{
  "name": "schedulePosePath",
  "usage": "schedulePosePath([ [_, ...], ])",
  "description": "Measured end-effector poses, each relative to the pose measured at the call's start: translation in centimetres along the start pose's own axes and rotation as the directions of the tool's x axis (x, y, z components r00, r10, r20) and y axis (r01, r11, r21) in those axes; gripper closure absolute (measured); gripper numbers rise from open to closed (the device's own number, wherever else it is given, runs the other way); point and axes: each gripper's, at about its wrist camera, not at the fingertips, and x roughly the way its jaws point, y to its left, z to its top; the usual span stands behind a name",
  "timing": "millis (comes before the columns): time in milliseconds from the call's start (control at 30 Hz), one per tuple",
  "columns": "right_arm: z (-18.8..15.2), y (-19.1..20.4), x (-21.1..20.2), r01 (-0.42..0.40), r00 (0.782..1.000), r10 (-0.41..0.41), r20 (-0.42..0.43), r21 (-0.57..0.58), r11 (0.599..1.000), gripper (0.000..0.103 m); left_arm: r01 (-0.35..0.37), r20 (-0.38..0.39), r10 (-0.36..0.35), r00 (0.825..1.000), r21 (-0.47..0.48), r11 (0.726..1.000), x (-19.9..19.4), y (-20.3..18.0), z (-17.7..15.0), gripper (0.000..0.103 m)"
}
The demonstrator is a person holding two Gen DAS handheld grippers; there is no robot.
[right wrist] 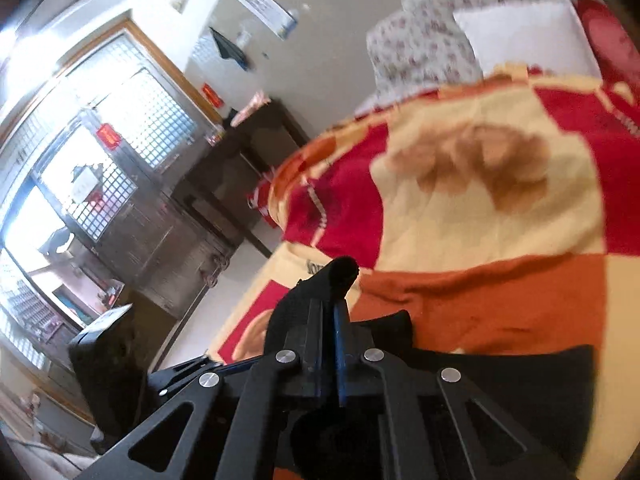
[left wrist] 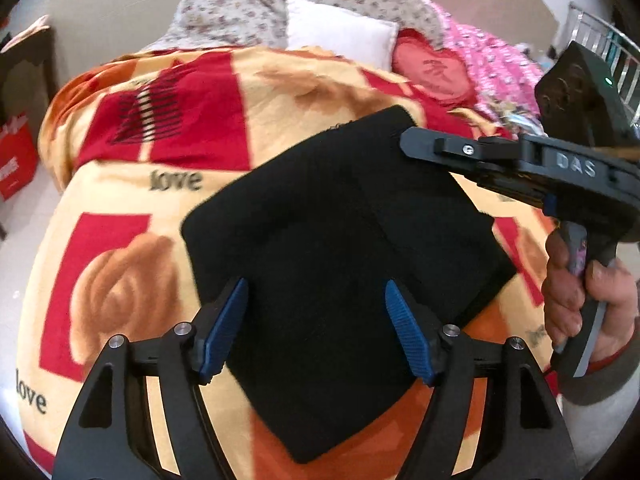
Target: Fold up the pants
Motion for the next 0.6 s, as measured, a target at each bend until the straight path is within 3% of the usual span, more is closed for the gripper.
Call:
schedulePosePath([
  [133,-0.6,1.1,-0.8,-0.008,1.0,0.008,-0.006,-0.025,1.0,0.098,-0.001,0.0,0.001,1.0,0.014,1.0,-0.1,-0.9,0.3,0.032],
  [333,-1.2,-0.7,-5.0,0.009,0.998,-0.01,0.058,0.017,1.0,0.099,0.089,-0.032,-0.087,0.996,0.047,0.995,0.3,-3.2,1.3,0.032],
  [467,-1.9,-3.0,-8.3,0.056,0.992,-0.064,0.108,0.077,0.995,0.099,0.133,-0.067,-0.127,0.99,0.103,0.986,1.9,-6.4,2.9,0.032],
  [600,-3.1,-6.9,-9.4,0.16,0.981,-0.174,0.08,0.158,0.974,0.099,0.141,-0.104,-0.125,0.987,0.164,0.976,4.2,-9.2,3.4,0.032],
])
